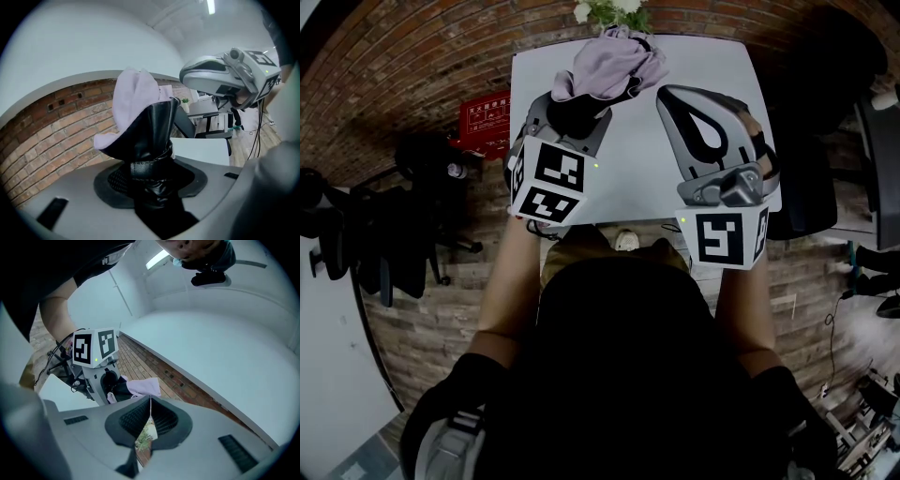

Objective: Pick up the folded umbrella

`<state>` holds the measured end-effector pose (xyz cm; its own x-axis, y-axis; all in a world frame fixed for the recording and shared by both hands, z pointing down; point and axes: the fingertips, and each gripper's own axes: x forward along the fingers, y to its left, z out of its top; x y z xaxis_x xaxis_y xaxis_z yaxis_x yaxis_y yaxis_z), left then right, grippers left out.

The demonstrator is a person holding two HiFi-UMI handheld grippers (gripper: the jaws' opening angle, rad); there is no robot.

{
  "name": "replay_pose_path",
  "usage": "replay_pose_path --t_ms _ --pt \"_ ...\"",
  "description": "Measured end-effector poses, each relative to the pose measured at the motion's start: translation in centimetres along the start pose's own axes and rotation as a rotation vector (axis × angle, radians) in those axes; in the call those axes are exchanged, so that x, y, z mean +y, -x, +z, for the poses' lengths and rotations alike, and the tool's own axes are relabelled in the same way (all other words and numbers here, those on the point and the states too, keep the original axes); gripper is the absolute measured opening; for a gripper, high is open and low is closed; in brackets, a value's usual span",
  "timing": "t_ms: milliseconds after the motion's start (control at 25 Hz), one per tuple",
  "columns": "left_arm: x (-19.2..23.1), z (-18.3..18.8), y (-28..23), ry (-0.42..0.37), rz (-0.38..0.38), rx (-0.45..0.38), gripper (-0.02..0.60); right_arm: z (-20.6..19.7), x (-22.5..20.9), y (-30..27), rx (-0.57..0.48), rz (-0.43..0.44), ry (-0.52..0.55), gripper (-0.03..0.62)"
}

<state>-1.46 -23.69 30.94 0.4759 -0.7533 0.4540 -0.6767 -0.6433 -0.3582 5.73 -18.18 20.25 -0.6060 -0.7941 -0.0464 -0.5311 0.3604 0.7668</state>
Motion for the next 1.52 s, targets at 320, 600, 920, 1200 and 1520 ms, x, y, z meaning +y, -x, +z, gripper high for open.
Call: replay_pose_path --t_ms 320,600,920,1200,1520 --pt "1.5 3.4 2.0 -0.057 0.099 -0.108 0.210 0.4 -0.5 -0.4 -0.030 -0.002 -0.039 0.030" --pt "2.6 5.5 4.2 -0.115 0.197 -0.189 0.210 1.0 -1.2 -0.5 -0.047 -0.030 -0.073 0.030" --pt "3.1 7.0 6.5 -0.159 0.244 -0.320 0.212 1.8 -0.9 -0.5 -0.044 -0.038 -0.080 0.029" --pt "2.5 7.8 8.5 -0.207 0.243 -0.400 0.210 2.6 -0.6 -0.9 -0.037 -0.045 -0.094 0.030" --pt "2.6 7.9 10.4 -0.210 0.267 -0.476 0.212 3.1 -0.3 -1.1 -0.029 -0.058 -0.105 0.030"
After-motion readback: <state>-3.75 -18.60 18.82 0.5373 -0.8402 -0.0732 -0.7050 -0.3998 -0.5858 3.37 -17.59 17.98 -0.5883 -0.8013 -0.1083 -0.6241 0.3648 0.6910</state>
